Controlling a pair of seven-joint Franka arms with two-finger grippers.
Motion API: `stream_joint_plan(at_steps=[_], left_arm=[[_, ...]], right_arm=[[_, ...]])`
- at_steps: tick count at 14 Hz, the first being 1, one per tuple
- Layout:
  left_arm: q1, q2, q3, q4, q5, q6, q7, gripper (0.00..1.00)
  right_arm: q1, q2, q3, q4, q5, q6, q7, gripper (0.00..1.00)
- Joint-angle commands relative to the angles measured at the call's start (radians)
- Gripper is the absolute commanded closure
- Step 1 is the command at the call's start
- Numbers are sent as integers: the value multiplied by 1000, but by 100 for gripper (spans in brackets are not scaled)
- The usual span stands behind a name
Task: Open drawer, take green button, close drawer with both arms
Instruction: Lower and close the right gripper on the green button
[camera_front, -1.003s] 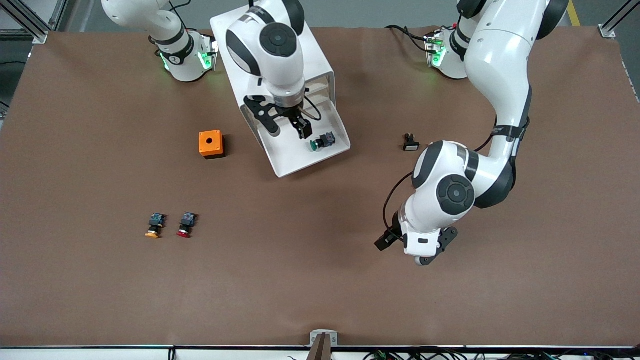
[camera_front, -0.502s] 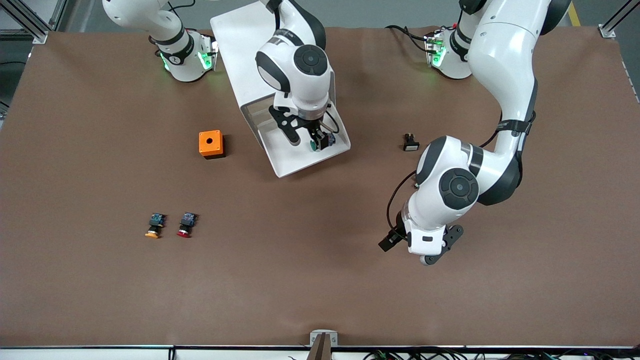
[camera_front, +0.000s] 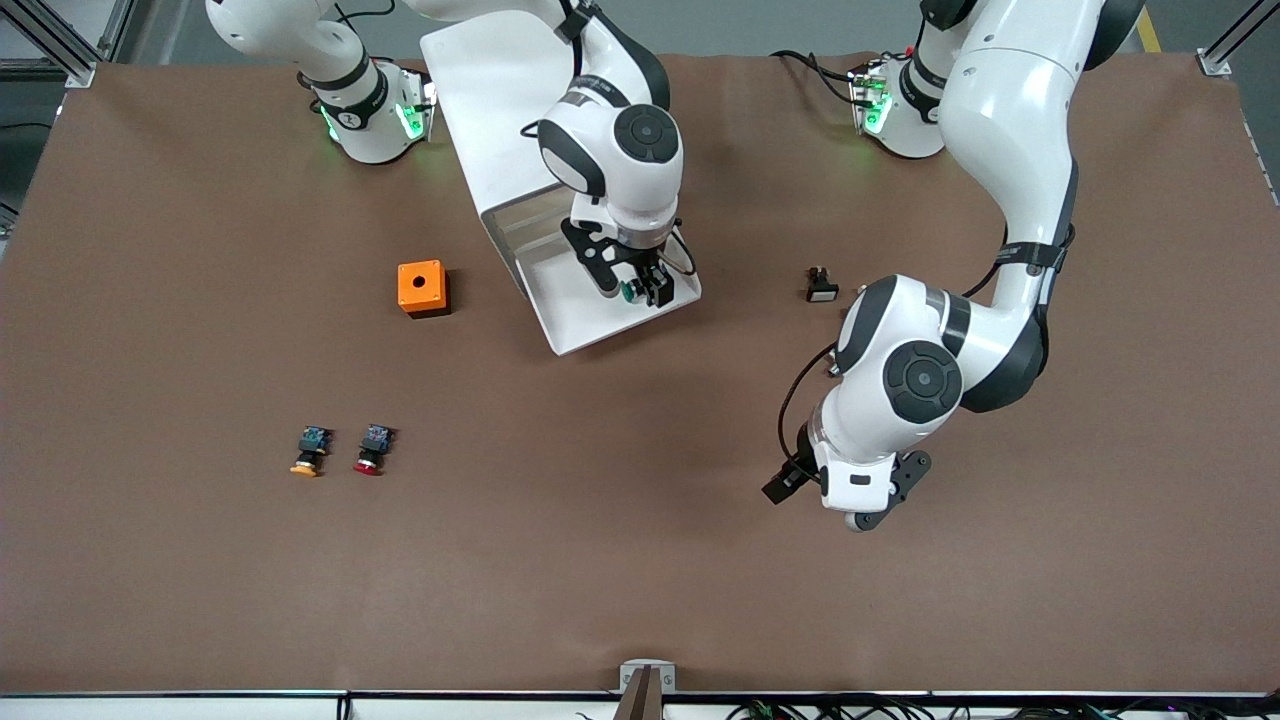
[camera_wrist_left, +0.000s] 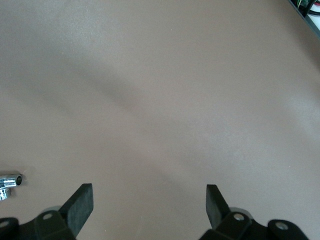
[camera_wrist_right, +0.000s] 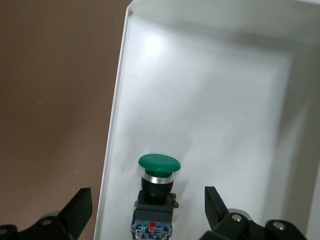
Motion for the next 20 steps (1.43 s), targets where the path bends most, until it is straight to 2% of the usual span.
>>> stream_joint_plan(at_steps=[1,6,10,16,17,19,20], left_arm=[[0,-25,-1,-29,22,1,-13,1],[1,-25,-1,-32,22,1,-13,1],[1,-25,-1,-32,22,1,-13,1],[1,-25,-1,-32,22,1,-13,1],[1,-25,-1,-32,22,1,-13,1],[1,-25,-1,-32,22,1,-13,1],[1,-27,-1,-32,22,1,-13,1]], right_arm=[[26,56,-10,45,-17,-1,47,1],[33,78,-9,55,-8,0,59,4],[39,78,-9,56,-6,0,85,10],[52,79,-9,56,0,0,88,31],[52,79,-9,56,1,0,88,36],[53,81,-9,56,1,6,109,59],[52,81,-7,56,1,18,123,84]])
